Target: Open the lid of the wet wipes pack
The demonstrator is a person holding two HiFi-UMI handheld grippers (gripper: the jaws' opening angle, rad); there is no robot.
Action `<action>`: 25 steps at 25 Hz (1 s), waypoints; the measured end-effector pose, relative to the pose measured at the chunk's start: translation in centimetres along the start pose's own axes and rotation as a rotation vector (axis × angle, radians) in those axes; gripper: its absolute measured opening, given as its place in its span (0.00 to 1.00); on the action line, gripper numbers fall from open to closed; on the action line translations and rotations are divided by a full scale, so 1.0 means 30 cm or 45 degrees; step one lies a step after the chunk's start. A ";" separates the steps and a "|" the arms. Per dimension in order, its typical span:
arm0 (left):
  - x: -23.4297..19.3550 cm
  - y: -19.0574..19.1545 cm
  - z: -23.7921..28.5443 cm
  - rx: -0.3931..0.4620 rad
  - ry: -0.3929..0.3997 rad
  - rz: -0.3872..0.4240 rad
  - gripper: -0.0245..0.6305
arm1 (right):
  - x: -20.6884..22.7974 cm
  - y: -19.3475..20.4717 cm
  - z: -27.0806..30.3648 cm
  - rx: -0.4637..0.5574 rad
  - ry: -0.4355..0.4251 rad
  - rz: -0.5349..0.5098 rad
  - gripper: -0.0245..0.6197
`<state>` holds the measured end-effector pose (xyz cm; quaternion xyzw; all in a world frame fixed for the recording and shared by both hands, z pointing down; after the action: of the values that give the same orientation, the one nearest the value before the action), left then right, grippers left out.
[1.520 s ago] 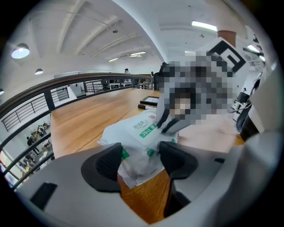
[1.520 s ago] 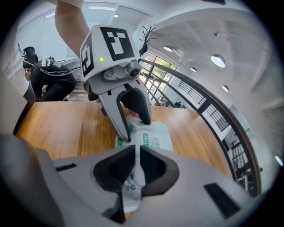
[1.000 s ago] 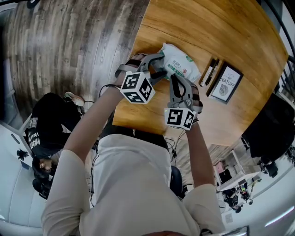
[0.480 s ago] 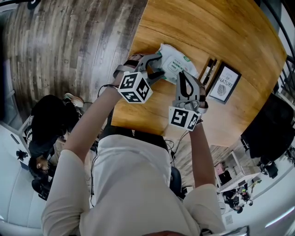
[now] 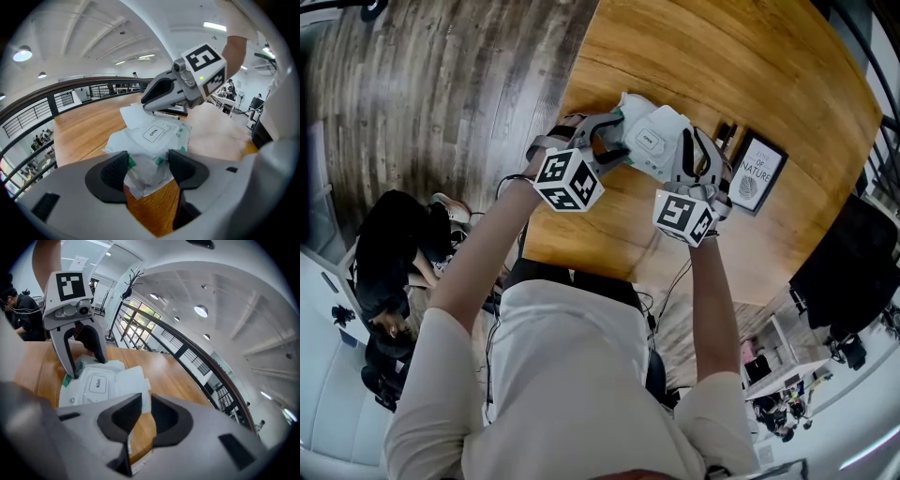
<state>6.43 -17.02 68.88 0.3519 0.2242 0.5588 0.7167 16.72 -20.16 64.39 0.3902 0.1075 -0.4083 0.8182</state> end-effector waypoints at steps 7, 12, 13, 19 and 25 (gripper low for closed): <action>-0.002 0.003 0.002 0.005 0.004 -0.004 0.44 | -0.016 0.054 0.077 -0.059 -0.052 0.002 0.12; -0.003 -0.003 -0.002 -0.019 -0.011 -0.004 0.44 | -0.016 0.053 0.078 -0.053 -0.081 -0.021 0.12; -0.006 -0.002 -0.004 -0.027 -0.020 -0.005 0.44 | -0.013 0.050 0.072 -0.052 -0.090 -0.021 0.12; 0.024 -0.020 -0.061 -0.084 -0.080 0.031 0.47 | 0.002 0.018 -0.022 -0.013 -0.152 -0.035 0.12; 0.085 -0.097 -0.183 -0.073 -0.153 -0.032 0.42 | 0.019 -0.022 -0.172 0.042 -0.184 -0.016 0.12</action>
<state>5.07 -13.56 63.29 0.3614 0.1689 0.5339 0.7455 17.33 -16.97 60.27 0.3726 0.0439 -0.4423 0.8146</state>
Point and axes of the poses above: the fingertips, and each gripper's own axes: z forward along the fingers, x to its right, y out of its underside, the point moved 1 cm from there along -z, backward along the fingers, and after that the axes turned 5 degrees about -y, right-handed, at the moved point
